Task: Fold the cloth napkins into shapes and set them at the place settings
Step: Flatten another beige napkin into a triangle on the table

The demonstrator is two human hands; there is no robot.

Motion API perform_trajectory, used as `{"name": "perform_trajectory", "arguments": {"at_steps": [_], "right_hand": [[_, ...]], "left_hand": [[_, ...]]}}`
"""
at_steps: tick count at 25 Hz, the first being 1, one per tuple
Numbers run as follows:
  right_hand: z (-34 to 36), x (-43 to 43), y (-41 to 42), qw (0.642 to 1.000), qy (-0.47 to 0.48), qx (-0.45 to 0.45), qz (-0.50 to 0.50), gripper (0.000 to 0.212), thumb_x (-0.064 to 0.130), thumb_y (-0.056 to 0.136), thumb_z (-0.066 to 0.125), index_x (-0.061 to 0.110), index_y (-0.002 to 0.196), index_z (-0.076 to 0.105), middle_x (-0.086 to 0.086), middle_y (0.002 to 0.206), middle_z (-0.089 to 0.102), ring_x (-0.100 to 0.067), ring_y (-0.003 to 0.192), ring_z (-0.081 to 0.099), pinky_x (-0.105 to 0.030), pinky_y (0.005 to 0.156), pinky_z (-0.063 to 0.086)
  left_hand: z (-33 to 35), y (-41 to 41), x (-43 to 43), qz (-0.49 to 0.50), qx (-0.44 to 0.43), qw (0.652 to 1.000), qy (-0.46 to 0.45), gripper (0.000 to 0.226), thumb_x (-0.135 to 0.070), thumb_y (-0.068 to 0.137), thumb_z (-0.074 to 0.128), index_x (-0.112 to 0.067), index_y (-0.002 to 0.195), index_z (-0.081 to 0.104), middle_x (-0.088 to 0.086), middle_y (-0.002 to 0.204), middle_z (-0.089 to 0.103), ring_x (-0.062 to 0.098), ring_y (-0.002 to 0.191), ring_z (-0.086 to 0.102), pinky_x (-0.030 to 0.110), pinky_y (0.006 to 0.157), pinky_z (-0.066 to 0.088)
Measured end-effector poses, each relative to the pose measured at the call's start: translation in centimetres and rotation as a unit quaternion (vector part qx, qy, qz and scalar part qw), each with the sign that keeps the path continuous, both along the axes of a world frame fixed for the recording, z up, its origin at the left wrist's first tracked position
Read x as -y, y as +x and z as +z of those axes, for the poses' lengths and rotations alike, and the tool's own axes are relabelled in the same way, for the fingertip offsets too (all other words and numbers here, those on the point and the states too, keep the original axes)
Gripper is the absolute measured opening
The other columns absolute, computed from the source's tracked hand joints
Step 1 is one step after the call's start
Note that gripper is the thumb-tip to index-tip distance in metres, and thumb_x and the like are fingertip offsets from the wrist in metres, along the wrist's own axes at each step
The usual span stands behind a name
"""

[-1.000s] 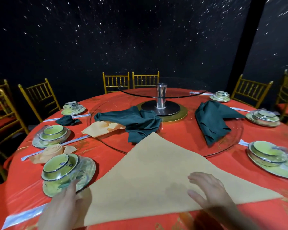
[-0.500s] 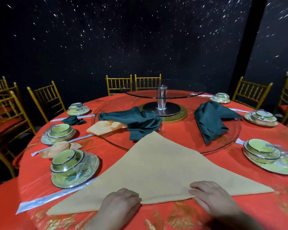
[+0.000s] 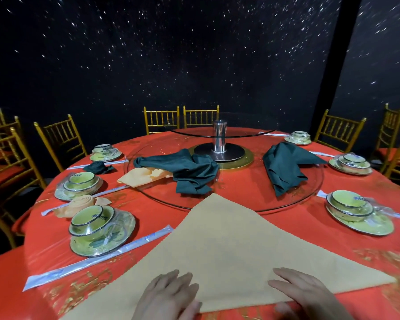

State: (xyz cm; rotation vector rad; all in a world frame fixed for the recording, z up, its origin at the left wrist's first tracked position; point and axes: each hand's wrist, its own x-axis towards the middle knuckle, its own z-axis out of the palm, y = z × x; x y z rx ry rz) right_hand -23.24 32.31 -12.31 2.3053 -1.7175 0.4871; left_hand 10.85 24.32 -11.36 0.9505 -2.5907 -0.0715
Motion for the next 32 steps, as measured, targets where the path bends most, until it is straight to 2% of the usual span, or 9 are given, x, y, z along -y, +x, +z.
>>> {"name": "perform_trajectory", "arguments": {"at_steps": [3,10,12,14,16,19,25,29,32], "right_hand": [[-0.2,0.4,0.5,0.999,0.043,0.01,-0.019,0.043,0.066,0.093,0.019,0.05,0.13,0.034,0.021,0.122,0.057,0.003,0.132,0.03,-0.011,0.104,0.013],[1.2,-0.3,1.6,0.991,0.106,0.038,-0.07,0.043,0.066,0.093,0.019,0.045,0.129,0.032,0.016,0.117,0.065,0.001,0.113,0.049,-0.009,0.106,0.012],[1.6,-0.4,2.4,0.99,0.11,0.024,-0.079,0.046,0.063,0.094,0.017,0.04,0.126,0.041,0.014,0.119,0.064,0.001,0.116,0.044,-0.014,0.106,0.013],[1.9,0.0,4.3,0.986,0.133,0.033,-0.094,0.05,0.057,0.097,0.012,0.033,0.126,0.046,0.011,0.125,0.061,0.0,0.124,0.041,-0.015,0.107,0.013],[2.4,0.7,6.9,0.988,0.113,0.048,-0.098,0.067,0.057,0.096,0.001,0.027,0.136,0.045,0.01,0.14,0.048,-0.003,0.136,0.03,-0.015,0.111,0.006],[2.9,2.1,9.0,0.984,0.128,0.075,-0.095,0.106,0.071,0.065,-0.034,0.026,0.15,0.009,0.016,0.152,-0.002,0.003,0.139,-0.009,-0.018,0.112,-0.007],[1.7,2.4,8.8,0.972,0.188,0.048,-0.129,0.126,0.071,0.042,-0.047,0.025,0.151,-0.001,0.006,0.158,-0.007,-0.008,0.144,-0.012,-0.028,0.113,-0.009],[1.8,1.6,5.5,0.961,0.208,0.056,-0.172,0.125,0.08,0.043,-0.04,0.025,0.15,-0.004,0.007,0.158,-0.01,-0.008,0.144,-0.013,-0.028,0.114,-0.009],[1.9,1.0,3.1,0.947,0.224,0.069,-0.22,0.091,0.075,0.076,-0.004,0.023,0.151,-0.002,0.006,0.158,-0.008,-0.01,0.145,-0.01,-0.03,0.115,-0.006]], "left_hand": [[0.3,-0.3,-0.2,0.085,0.023,0.995,0.038,0.035,-0.055,0.093,0.025,-0.05,0.104,0.058,-0.023,0.108,0.067,0.009,0.094,0.068,0.033,0.067,0.058],[1.6,-0.5,-1.4,0.145,0.096,0.981,0.082,0.045,-0.058,0.06,0.045,-0.05,0.103,0.055,-0.023,0.11,0.065,0.009,0.097,0.068,0.035,0.067,0.058],[2.5,-1.1,-1.5,0.156,0.079,0.982,0.073,0.046,-0.054,0.066,0.04,-0.046,0.11,0.05,-0.022,0.12,0.06,0.013,0.109,0.063,0.045,0.078,0.055],[3.5,-3.6,-1.8,0.145,0.066,0.984,0.075,0.058,-0.052,0.076,0.02,-0.043,0.13,0.039,-0.022,0.144,0.036,0.015,0.138,0.033,0.054,0.106,0.03],[4.1,-6.5,-1.9,0.138,0.066,0.983,0.103,0.063,-0.053,0.082,0.007,-0.04,0.141,0.026,-0.017,0.155,0.015,0.014,0.145,0.006,0.049,0.114,0.006],[3.1,-9.5,-1.2,0.129,0.086,0.982,0.11,0.07,-0.055,0.082,0.0,-0.034,0.146,0.018,-0.007,0.158,0.01,0.021,0.145,0.004,0.057,0.113,0.005],[1.2,-10.0,-1.1,0.148,0.155,0.967,0.135,0.063,-0.058,0.09,0.004,-0.034,0.149,0.004,-0.004,0.159,-0.004,0.024,0.145,-0.009,0.063,0.11,0.0],[1.2,-9.9,-1.1,0.146,0.162,0.966,0.14,0.068,-0.065,0.089,0.006,-0.035,0.149,0.001,-0.004,0.159,-0.008,0.023,0.145,-0.013,0.064,0.109,-0.001],[0.8,-10.0,-1.0,0.147,0.165,0.966,0.133,0.089,-0.076,0.069,-0.008,-0.036,0.149,0.0,-0.004,0.159,-0.009,0.024,0.145,-0.014,0.065,0.108,-0.001]]}}
